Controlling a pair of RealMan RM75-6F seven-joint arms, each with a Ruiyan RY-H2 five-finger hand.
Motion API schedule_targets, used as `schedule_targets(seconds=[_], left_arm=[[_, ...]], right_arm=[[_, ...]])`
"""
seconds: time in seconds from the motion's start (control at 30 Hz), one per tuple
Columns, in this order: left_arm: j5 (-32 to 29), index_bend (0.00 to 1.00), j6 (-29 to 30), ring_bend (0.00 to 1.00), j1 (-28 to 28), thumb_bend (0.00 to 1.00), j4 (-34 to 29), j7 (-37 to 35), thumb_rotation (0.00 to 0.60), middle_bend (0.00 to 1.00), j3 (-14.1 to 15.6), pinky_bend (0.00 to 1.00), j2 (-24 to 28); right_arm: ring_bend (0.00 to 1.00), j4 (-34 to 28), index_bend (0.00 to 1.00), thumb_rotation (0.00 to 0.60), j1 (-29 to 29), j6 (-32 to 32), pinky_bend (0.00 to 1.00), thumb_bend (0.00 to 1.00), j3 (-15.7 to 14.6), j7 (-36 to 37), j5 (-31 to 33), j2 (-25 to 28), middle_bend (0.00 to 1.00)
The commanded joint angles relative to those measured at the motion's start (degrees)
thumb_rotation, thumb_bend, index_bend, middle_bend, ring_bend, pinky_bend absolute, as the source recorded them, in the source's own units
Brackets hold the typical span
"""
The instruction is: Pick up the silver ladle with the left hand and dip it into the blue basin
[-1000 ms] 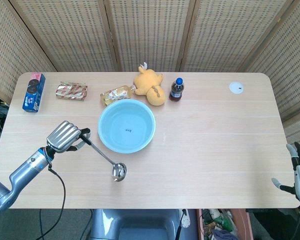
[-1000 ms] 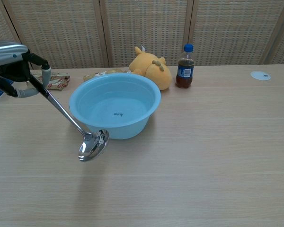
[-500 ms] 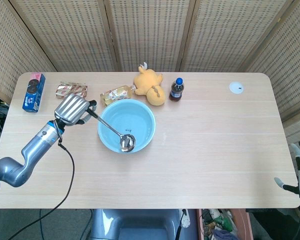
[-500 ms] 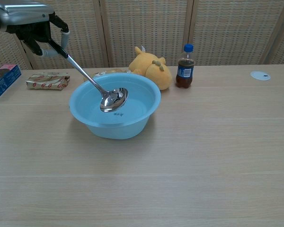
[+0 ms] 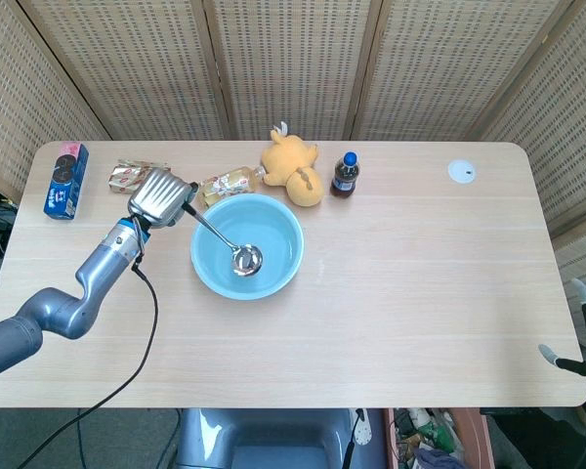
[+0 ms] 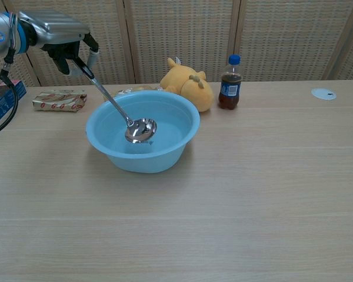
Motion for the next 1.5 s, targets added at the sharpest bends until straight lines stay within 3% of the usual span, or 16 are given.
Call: schedule_targets(seconds=[0.03, 0.33, 0.83, 1.2, 1.5], left_arm=[[-3.36, 0.93, -1.77, 0.99, -2.22, 0.42, 1.92, 5.56, 0.6, 1.0, 0.42, 1.0, -2.49], [-8.04, 0.93, -2.94, 0.99, -6.08, 0.42, 4.83, 15.56, 0.6, 1.0, 1.48, 1.0, -6.66], [-14.64, 0.93, -4.04, 0.99, -9.74, 0.42, 9.9, 23.38, 0.6, 1.0, 2.66, 1.0, -11.41], [-16.97, 0.93, -3.74, 0.99, -10.77, 0.42, 10.5, 24.5, 0.6, 1.0, 3.07, 1.0, -12.37], [-17.03, 0.93, -2.33, 0.99, -9.75, 0.43, 7.05, 19.22, 0.6, 1.0, 1.25, 1.0, -9.67]], right_arm=[[0.0, 0.18, 0.0, 0.6, 0.1, -0.11, 0.0, 0.0, 0.08, 0.11, 0.09, -0.04, 0.0], [0.0, 1.08, 0.0, 0.6, 0.22, 0.61, 0.0, 0.0, 0.28, -0.64, -0.02, -0.89, 0.0], [0.0, 1.8, 0.0, 0.6, 0.1, 1.23, 0.0, 0.0, 0.48, -0.04, -0.23, -1.34, 0.0], [0.0, 2.08, 0.0, 0.6, 0.16, 0.81, 0.0, 0.0, 0.65, 0.16, 0.32, -1.29, 0.0], [0.0, 2.08, 0.0, 0.6, 0.13, 0.84, 0.0, 0.0, 0.58, 0.22, 0.16, -1.26, 0.0]])
